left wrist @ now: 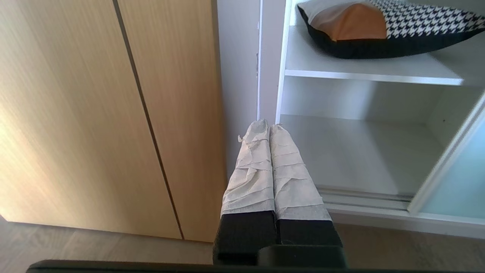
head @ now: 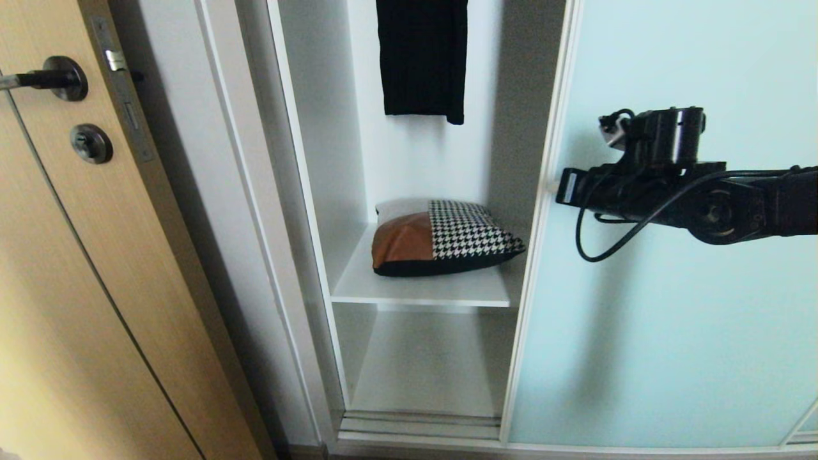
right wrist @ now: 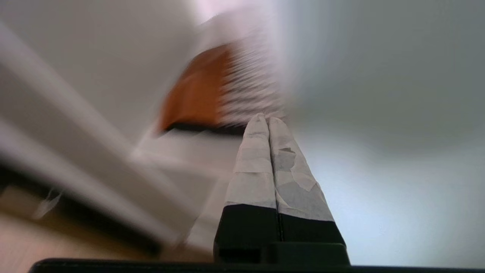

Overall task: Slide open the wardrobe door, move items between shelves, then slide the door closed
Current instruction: Close the door

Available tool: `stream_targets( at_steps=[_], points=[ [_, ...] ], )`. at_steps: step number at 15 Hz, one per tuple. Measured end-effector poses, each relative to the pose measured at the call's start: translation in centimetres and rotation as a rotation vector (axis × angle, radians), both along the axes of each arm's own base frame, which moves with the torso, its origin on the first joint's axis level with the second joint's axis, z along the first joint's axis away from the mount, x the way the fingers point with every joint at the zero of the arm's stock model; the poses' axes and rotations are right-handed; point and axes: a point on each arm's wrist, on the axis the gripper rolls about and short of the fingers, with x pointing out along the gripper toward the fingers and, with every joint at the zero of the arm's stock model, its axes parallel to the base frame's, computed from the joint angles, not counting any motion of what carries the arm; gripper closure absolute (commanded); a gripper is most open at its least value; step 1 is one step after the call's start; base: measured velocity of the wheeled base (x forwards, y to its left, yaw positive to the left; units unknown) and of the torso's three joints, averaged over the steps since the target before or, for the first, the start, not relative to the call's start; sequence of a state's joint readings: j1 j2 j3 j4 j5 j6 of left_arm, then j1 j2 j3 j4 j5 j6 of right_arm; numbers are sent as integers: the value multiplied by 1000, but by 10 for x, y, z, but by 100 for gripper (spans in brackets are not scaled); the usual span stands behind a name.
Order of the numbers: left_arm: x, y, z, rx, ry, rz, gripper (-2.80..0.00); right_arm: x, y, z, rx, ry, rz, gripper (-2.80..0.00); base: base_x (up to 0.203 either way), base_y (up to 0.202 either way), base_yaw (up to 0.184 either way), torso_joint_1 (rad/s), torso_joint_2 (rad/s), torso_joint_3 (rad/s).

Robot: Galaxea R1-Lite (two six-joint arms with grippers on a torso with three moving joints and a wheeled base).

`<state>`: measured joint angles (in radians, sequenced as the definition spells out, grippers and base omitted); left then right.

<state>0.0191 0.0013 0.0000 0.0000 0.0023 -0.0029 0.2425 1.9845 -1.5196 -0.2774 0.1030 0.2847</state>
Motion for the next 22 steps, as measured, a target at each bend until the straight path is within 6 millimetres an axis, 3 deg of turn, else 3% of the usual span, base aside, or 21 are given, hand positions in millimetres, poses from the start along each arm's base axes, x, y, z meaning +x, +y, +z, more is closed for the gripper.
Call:
stream_targets(
  at_steps=[6,9,12,15,17,19,22],
  points=[
    [0,0,0,0,0,0,0,-21,49,-2,-10,6,88,0,0,0,0,0,0,0],
    [0,0,0,0,0,1,0,-42,42,5,-17,5,79,0,0,0,0,0,0,0],
    [0,0,0,0,0,0,0,-80,22,25,-15,-25,70,0,0,0,0,0,0,0],
    [0,0,0,0,0,0,0,-140,-10,53,-29,-102,56,0,0,0,0,0,0,0],
    [0,0,0,0,0,0,0,-185,-36,55,-79,-135,23,0,0,0,0,0,0,0],
    [0,0,0,0,0,1,0,-237,-58,41,-154,-162,-1,0,0,0,0,0,0,0],
    [0,0,0,1,0,1,0,-313,-85,-3,-253,-176,-55,0,0,0,0,0,0,0]
  ],
)
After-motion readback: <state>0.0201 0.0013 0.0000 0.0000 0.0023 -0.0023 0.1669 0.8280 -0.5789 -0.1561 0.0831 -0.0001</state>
